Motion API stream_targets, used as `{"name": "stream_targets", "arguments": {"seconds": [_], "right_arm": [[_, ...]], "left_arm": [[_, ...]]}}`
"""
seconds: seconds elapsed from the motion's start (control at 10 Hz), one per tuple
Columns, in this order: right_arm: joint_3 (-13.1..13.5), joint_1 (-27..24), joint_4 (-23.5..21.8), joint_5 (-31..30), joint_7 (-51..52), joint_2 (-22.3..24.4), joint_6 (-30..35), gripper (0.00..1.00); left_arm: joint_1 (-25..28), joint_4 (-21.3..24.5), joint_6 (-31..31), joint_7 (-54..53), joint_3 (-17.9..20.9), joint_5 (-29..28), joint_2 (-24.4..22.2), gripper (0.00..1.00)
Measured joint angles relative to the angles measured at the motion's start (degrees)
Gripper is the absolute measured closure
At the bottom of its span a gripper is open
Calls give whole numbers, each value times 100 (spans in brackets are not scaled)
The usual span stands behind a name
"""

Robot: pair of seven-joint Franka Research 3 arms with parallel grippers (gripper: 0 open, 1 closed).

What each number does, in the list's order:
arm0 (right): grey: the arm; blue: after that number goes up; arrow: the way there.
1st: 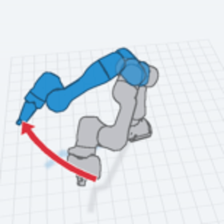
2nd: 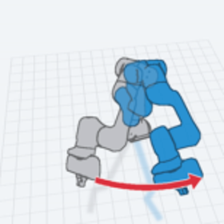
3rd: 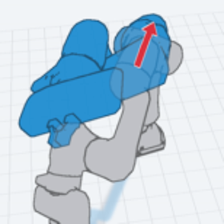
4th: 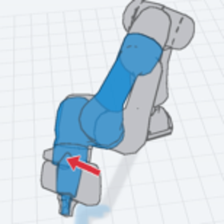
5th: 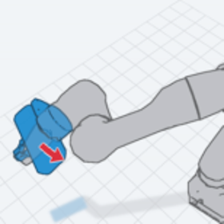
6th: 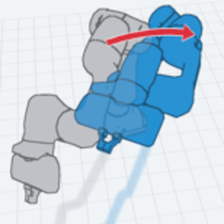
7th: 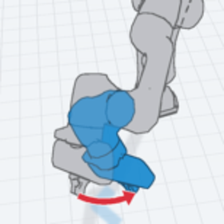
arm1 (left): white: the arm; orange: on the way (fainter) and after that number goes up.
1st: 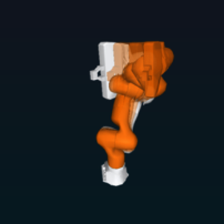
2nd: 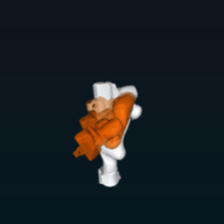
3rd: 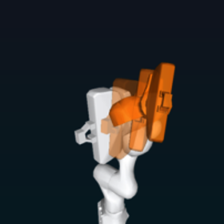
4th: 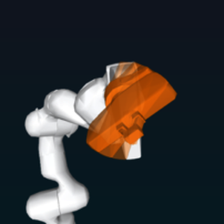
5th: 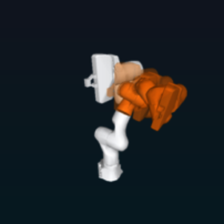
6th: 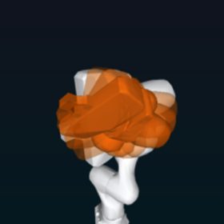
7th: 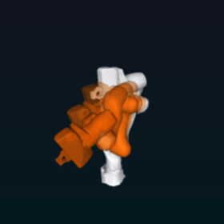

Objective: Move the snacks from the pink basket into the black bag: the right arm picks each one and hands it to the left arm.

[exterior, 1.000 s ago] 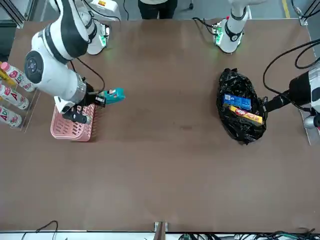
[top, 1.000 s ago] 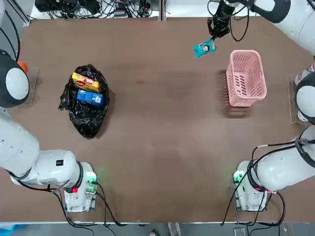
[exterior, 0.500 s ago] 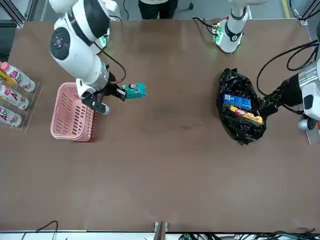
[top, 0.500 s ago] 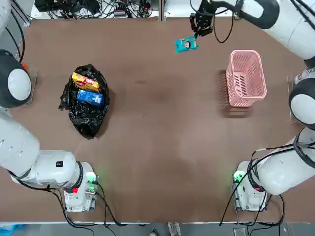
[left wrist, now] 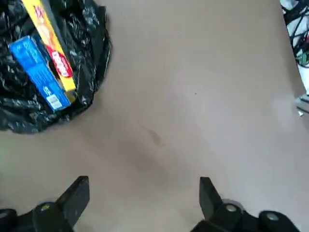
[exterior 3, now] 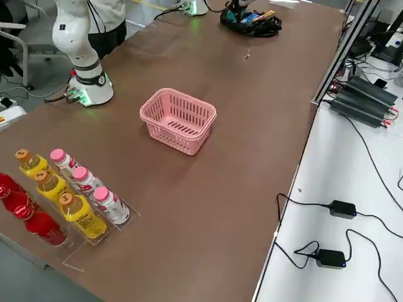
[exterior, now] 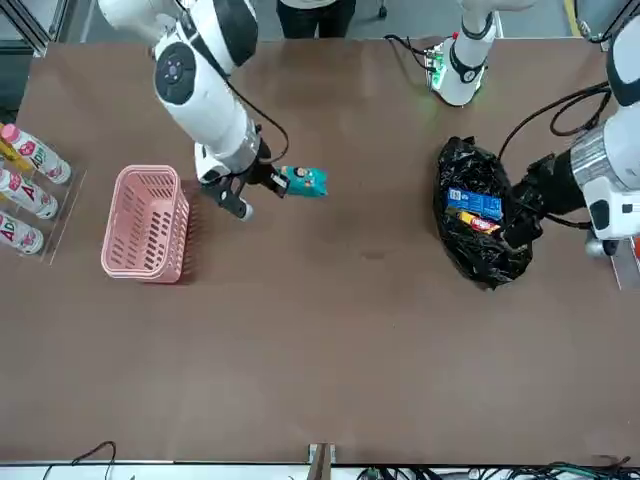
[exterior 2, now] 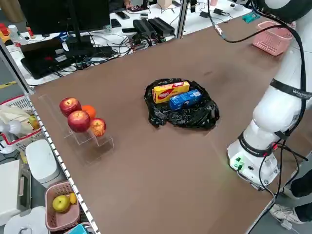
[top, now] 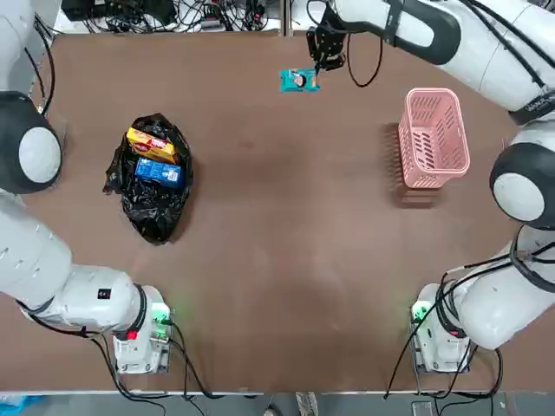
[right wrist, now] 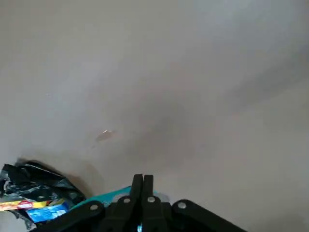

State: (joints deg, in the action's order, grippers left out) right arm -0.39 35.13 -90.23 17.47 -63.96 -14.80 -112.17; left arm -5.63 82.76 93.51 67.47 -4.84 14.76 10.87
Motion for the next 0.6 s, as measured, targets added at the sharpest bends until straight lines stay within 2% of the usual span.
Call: {"name": "stream_targets", "arguments": {"seconds": [0.3,0.6], "right_arm": [[2,254,209,7,-635,-307,-313,98],[3,497,635,7,-1136,-639,-363,98]], "left_arm": [[-758,24,265,1500,-37,-286,172,0],[-1319,49,468,2442,-50,-467,417,0]]}}
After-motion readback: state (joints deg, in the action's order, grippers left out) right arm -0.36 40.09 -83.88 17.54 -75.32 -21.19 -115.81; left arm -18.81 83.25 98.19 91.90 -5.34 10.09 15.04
